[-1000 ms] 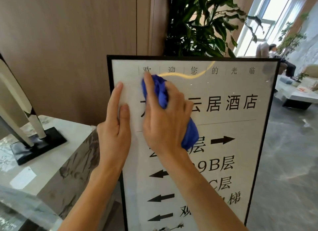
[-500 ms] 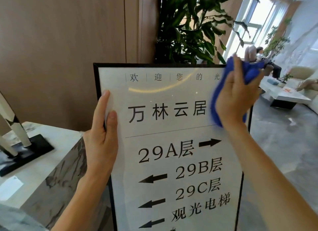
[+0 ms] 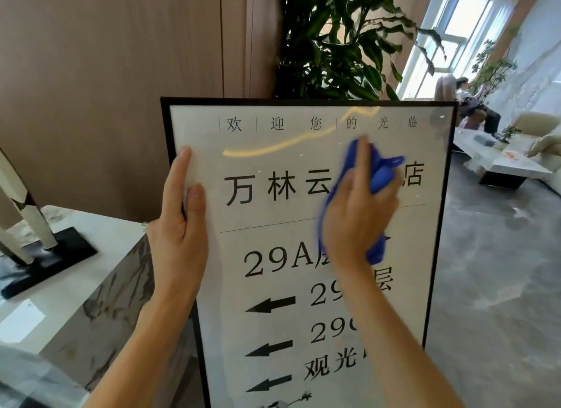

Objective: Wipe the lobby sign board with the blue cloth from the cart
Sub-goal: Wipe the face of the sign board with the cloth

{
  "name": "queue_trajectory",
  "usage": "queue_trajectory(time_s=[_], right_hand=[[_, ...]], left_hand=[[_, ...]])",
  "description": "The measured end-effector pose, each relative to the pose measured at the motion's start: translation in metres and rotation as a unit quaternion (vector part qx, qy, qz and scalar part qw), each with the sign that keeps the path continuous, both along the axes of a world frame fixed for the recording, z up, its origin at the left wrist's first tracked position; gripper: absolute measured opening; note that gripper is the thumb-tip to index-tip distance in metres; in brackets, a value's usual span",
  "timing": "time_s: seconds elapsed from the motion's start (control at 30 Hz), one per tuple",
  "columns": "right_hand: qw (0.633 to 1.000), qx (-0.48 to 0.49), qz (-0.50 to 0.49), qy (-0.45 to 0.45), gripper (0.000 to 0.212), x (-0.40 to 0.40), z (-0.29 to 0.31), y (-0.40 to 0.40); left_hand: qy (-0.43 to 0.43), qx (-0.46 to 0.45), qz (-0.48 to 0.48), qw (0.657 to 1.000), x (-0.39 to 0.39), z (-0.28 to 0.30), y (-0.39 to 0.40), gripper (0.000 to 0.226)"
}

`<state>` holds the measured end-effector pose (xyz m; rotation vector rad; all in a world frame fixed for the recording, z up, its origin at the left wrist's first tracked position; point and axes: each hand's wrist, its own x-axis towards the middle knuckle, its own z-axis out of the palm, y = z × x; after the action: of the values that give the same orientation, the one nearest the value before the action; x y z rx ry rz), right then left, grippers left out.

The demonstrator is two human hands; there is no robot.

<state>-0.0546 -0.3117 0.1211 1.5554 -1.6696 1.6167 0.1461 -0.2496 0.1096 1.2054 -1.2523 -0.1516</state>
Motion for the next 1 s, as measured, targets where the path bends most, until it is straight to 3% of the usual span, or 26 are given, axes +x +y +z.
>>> queue_trajectory(time_s=[0.27, 0.43, 0.53, 0.7, 0.87, 1.0], right_hand=[[0.983, -0.006, 0.119, 0.140, 0.061, 0.110, -0.057, 0.065], [0.968, 0.022, 0.117, 0.220, 0.047, 0.071, -0.078, 0.066], [0.995, 0.044, 0.015, 0.085, 0.023, 0.008, -0.069, 0.049], [0.997, 0.047, 0.026, 0.057, 0.053, -0.105, -0.070, 0.019], [0.999, 0.047, 0.001, -0.020, 0.048, -0.150, -0.096, 0.013], [0.994, 0.031, -0.002, -0.106, 0.044, -0.136, -0.118, 0.023]], left_hand=[[0.016, -0.026, -0.023, 0.999, 0.000, 0.000, 0.003, 0.042], [0.002, -0.027, -0.030, 0.999, 0.000, 0.000, 0.006, 0.040], [0.004, -0.030, -0.032, 0.999, -0.001, -0.001, 0.003, 0.042], [-0.003, -0.038, -0.018, 0.999, -0.003, -0.002, 0.001, 0.043], [-0.002, -0.059, -0.027, 0.998, -0.005, -0.004, 0.000, 0.044], [0.002, -0.081, -0.025, 0.996, -0.002, -0.008, 0.000, 0.041]])
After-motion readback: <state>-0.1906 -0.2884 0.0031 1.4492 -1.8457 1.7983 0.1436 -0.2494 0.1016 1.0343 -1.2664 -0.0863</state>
